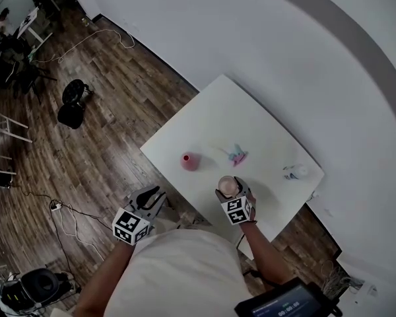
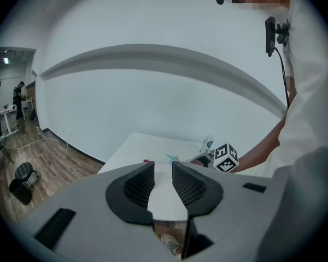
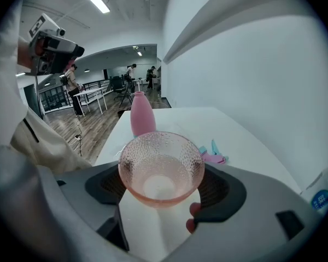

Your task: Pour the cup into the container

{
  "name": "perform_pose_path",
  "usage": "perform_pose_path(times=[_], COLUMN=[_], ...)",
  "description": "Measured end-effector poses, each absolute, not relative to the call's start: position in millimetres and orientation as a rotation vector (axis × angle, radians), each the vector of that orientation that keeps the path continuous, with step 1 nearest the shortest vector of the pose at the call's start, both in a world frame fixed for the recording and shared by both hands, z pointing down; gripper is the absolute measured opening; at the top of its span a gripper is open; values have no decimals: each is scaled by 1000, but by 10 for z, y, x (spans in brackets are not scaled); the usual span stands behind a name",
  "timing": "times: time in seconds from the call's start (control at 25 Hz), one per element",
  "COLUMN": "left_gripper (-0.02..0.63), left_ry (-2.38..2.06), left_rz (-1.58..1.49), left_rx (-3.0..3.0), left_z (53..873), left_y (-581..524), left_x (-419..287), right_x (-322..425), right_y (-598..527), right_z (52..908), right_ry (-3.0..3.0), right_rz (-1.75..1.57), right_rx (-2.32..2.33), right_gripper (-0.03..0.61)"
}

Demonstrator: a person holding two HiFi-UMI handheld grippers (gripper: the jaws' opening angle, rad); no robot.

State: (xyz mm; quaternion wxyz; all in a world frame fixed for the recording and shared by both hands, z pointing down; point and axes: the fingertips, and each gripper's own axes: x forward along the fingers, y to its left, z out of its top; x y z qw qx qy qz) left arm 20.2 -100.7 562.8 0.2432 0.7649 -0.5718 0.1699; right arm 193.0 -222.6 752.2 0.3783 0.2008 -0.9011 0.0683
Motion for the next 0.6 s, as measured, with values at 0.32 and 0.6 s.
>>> perform_pose_path(times=[0.32, 0.6], left_gripper=[92, 92], left_ry=[-1532, -1462], left_rz=[423, 437], left_rx=[2137, 2216], left_z=[5616, 5652], left_y=[-1172, -1345], left_x=[-22, -297], right_x=[1686, 1380], right_y=[-2149, -2081], right_z=[7122, 6820], right_ry=[-2270, -2221], right_rz=[184, 202], right_rx=[471, 446], right_gripper=[382, 382])
